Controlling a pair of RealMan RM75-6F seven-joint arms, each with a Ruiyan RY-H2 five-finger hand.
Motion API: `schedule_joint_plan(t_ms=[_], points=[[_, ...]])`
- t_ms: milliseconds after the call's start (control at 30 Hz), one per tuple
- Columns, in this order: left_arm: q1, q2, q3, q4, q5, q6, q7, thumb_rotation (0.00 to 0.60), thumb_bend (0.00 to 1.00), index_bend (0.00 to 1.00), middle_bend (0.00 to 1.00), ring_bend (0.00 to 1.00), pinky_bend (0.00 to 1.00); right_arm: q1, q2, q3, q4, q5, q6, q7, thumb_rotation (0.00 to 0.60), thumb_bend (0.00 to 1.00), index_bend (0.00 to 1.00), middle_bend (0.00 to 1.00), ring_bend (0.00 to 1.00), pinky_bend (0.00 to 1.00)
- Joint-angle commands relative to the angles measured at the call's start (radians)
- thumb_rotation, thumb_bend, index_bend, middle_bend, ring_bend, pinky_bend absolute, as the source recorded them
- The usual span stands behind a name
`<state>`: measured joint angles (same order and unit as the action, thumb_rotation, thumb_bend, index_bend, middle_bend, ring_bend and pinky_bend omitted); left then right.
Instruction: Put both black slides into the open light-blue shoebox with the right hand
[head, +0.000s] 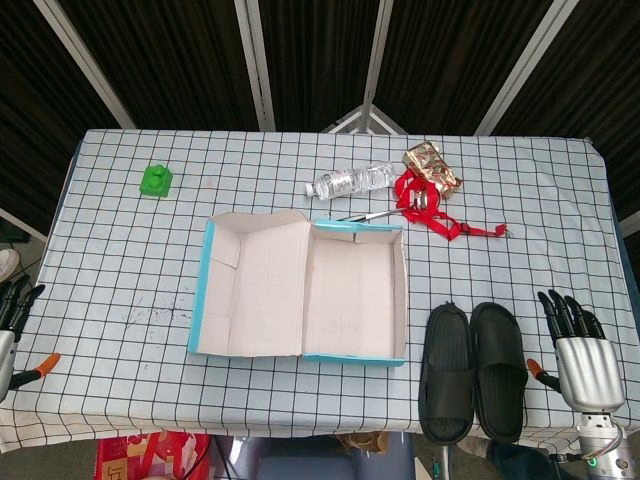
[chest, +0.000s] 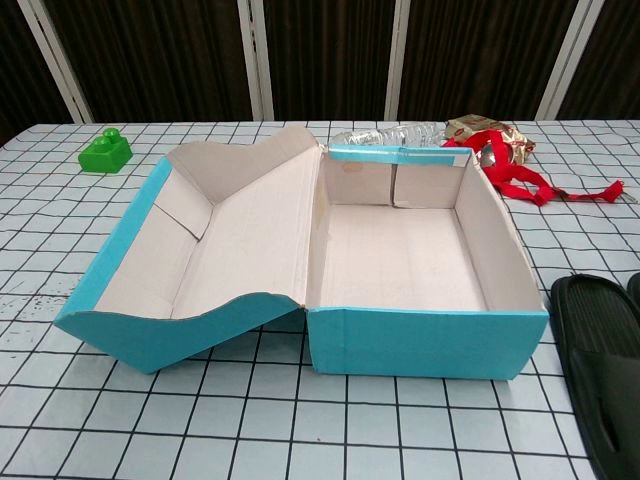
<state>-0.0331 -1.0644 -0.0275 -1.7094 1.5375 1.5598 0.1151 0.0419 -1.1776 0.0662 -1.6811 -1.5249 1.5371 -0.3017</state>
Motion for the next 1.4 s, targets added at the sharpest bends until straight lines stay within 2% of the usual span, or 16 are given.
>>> schedule_joint_plan(t_ms=[33,267,533,700,833,900,967,1033,1100,1233,1400], points=[[-0.002,-0.001,-0.002,-0.001,-0.002,-0.002,0.002,0.6,0.17,0.1,0.0,0.0,0.0,0.001,0.001,-0.002,-0.003,0.004,-0.005,-0.002,0.6,0.18,0.07,0.11,0.11,0.2],[-0.005,-0.005,0.005,-0.005,0.009,-0.011,0.015,0.6,0.17,0.1,0.0,0.0,0.0,-0.003,0.011,-0.009,-0.019,0.014,-0.015,0.012,0.6,0.18,0.07,0.1,0.11,0.2],[-0.008,-0.01,0.001,-0.005,-0.006,-0.02,0.024,0.6,0.17,0.1,0.0,0.0,0.0,-0.003,0.037,-0.016,-0.06,0.03,-0.043,0.094,0.6,0.18,0.07,0.1,0.11,0.2],[-0.01,-0.004,0.007,-0.017,-0.006,-0.03,0.034,0.6,0.17,0.1,0.0,0.0,0.0,0.019,0.059,-0.023,-0.075,0.074,-0.121,0.122,0.6,0.18,0.07,0.09,0.11,0.2],[-0.007,-0.004,0.007,-0.016,0.0,-0.022,0.033,0.6,0.17,0.1,0.0,0.0,0.0,0.089,0.141,-0.01,-0.129,0.159,-0.29,0.16,0.6,0.18,0.07,0.07,0.09,0.2],[-0.011,-0.007,0.005,-0.015,-0.012,-0.033,0.035,0.6,0.17,0.1,0.0,0.0,0.0,0.162,0.239,0.001,-0.177,0.232,-0.438,0.13,0.6,0.18,0.05,0.06,0.08,0.2],[-0.015,-0.008,0.003,-0.017,-0.021,-0.044,0.035,0.6,0.17,0.1,0.0,0.0,0.0,0.222,0.307,0.02,-0.216,0.313,-0.536,0.079,0.6,0.18,0.03,0.05,0.06,0.19],[-0.018,-0.01,0.0,-0.015,-0.023,-0.046,0.038,0.6,0.17,0.1,0.0,0.0,0.0,0.283,0.358,0.035,-0.247,0.414,-0.623,0.016,0.6,0.18,0.01,0.04,0.04,0.17],[-0.019,-0.011,0.001,-0.012,-0.019,-0.045,0.039,0.6,0.17,0.1,0.0,0.0,0.0,0.371,0.401,0.037,-0.268,0.564,-0.728,-0.081,0.6,0.18,0.0,0.04,0.04,0.17],[-0.018,-0.007,0.001,-0.009,-0.018,-0.042,0.032,0.6,0.17,0.1,0.0,0.0,0.0,0.533,0.397,0.0,-0.254,0.819,-0.833,-0.247,0.6,0.18,0.0,0.04,0.04,0.17],[-0.017,-0.004,-0.006,-0.003,-0.03,-0.038,0.025,0.6,0.17,0.1,0.0,0.0,0.0,0.686,0.327,-0.082,-0.209,1.05,-0.846,-0.404,0.6,0.18,0.0,0.04,0.04,0.17]])
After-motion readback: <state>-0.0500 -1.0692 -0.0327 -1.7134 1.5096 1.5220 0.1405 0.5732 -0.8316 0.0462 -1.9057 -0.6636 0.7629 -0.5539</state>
